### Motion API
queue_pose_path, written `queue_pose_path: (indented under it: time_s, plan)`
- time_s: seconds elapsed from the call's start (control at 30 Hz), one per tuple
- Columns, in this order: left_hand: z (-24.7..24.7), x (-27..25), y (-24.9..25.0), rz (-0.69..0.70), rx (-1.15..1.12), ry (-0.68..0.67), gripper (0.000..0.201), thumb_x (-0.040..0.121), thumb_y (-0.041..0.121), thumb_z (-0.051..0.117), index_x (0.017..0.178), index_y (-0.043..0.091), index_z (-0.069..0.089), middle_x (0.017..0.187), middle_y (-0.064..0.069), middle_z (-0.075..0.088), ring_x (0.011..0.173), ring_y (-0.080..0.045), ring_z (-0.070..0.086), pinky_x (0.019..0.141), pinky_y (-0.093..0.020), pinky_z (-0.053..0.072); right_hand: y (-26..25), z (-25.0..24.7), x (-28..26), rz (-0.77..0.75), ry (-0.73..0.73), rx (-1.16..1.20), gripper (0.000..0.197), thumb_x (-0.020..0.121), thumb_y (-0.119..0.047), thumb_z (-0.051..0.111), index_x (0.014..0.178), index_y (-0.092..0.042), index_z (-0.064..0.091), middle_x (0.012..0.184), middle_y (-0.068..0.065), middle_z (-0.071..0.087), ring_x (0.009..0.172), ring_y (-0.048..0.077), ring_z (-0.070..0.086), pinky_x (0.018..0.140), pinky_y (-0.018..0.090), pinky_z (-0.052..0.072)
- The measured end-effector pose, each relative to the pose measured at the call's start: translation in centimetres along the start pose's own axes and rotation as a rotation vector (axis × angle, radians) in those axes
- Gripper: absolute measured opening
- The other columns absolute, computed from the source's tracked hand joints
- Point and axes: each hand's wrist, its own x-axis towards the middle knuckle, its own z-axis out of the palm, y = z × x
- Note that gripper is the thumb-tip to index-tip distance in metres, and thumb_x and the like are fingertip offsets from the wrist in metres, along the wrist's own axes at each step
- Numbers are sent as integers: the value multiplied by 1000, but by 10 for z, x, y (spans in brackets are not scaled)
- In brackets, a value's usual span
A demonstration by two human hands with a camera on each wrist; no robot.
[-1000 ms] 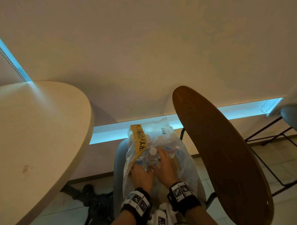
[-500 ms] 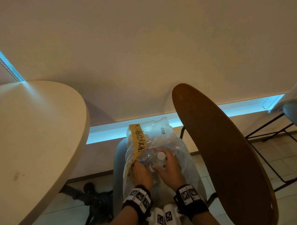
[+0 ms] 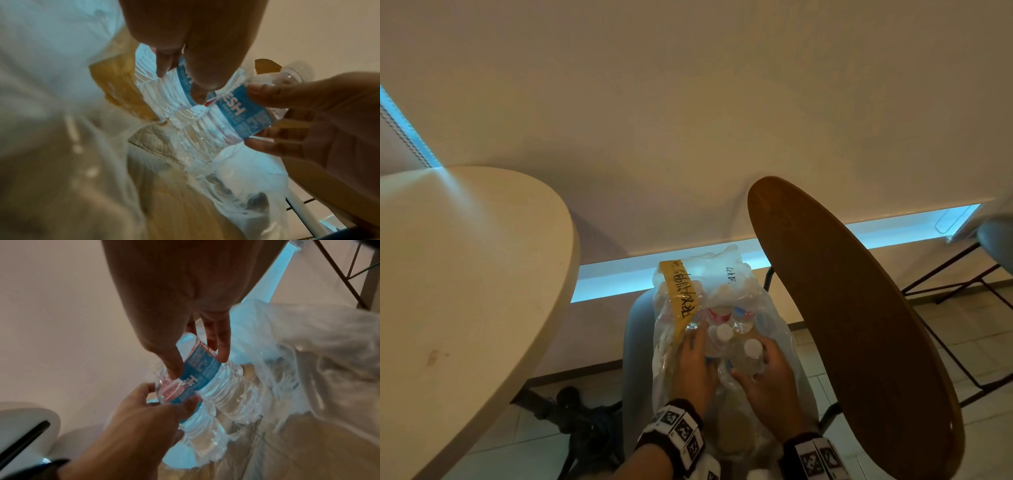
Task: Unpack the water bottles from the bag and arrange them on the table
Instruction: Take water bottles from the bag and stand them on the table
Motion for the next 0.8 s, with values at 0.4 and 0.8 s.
queue_pose_path:
  time_s: [0.4, 0.8]
  plan:
    - [-90, -66, 88, 204, -231, 163, 71, 82, 55, 71, 137, 67, 29, 140, 38, 44, 132, 11, 43, 111, -39, 46, -138, -86, -38, -197, 120, -76, 62, 73, -16, 84, 120, -35, 48, 113, -13, 59, 104, 11, 59, 90, 33, 54]
    - [-285, -116, 170, 452, -167, 560, 69, 72, 38, 83, 121, 64, 41, 116, 31, 64, 108, 6, 62, 85, -18, 58, -338, -77, -38, -783, -111, 78, 51, 72, -44, 75, 121, -36, 60, 114, -15, 71, 98, 9, 68, 75, 43, 63]
